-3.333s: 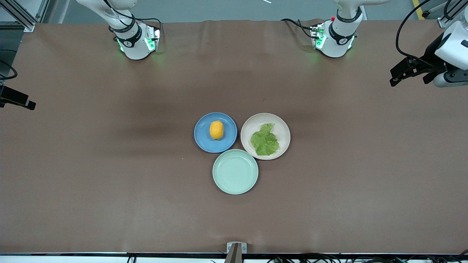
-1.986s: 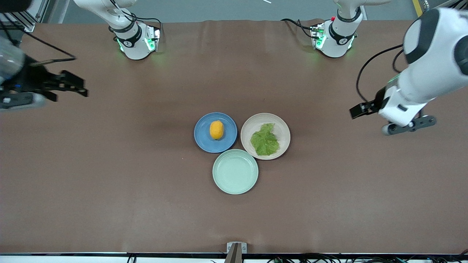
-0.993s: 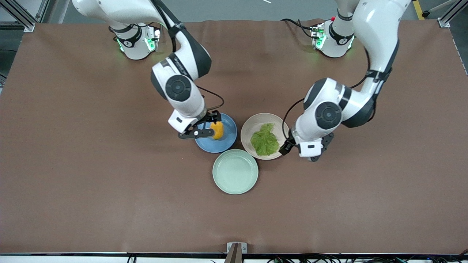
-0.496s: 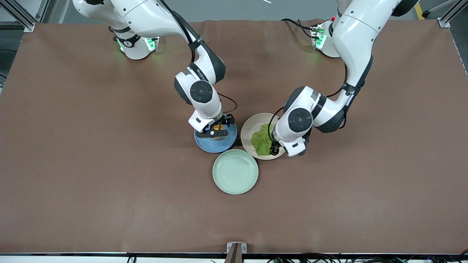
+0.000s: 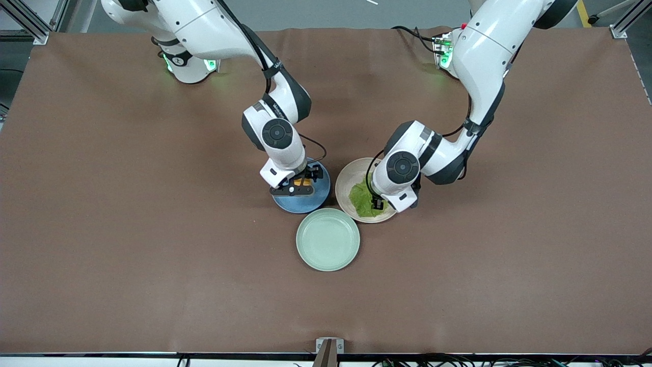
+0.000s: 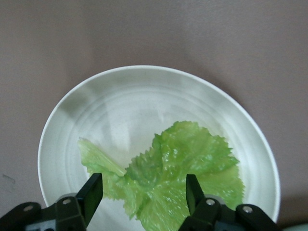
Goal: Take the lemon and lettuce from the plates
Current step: 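Grasp the lemon with the right gripper while the left gripper grasps the lettuce, then carry the lemon away with the right gripper while the left gripper carries the lettuce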
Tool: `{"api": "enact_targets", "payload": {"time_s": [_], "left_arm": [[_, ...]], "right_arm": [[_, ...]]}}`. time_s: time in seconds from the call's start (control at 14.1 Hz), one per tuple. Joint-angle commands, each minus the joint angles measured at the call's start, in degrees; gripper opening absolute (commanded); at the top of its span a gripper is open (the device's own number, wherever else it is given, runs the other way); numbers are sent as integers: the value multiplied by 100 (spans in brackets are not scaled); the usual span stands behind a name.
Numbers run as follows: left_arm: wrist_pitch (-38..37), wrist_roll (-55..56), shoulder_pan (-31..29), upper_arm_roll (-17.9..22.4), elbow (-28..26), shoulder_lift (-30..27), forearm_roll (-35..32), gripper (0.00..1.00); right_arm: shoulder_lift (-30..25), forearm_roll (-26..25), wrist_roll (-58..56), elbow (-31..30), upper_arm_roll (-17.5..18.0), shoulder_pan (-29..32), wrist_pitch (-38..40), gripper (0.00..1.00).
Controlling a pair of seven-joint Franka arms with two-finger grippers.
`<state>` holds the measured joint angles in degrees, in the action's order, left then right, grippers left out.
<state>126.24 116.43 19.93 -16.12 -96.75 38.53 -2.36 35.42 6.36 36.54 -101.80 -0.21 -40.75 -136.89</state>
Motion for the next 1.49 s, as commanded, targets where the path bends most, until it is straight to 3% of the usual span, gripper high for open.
{"api": "enact_targets", "payload": {"time_s": [0.0, 0.21, 0.43, 0.57, 0.85, 1.06, 1.42], "left_arm": [[14, 152, 46, 39, -37, 41, -116, 70], [23, 143, 46, 56, -11, 67, -124, 54], [14, 135, 55, 48, -11, 67, -318, 17], [14, 100, 55, 48, -11, 41, -318, 4], [-108, 56, 2, 48, 16, -213, -528, 0], [-135, -198, -103, 48, -2, -652, -590, 0], [-1144, -1462, -690, 4, -63, -1408, -854, 0]], "right_arm": [[61, 49, 90, -33, 13, -21, -110, 64], [62, 49, 90, -33, 13, -38, -66, 40], [-331, 40, 72, -33, 4, -29, 493, 35], [-946, 5, 64, -24, -49, 58, 1538, 35], [-2467, -56, -76, -42, -49, 778, 3622, 35], [-3110, -302, -1320, -68, -49, 1725, 4529, 35], [-3094, -505, -3563, -314, -49, 3440, 4287, 35]]}}
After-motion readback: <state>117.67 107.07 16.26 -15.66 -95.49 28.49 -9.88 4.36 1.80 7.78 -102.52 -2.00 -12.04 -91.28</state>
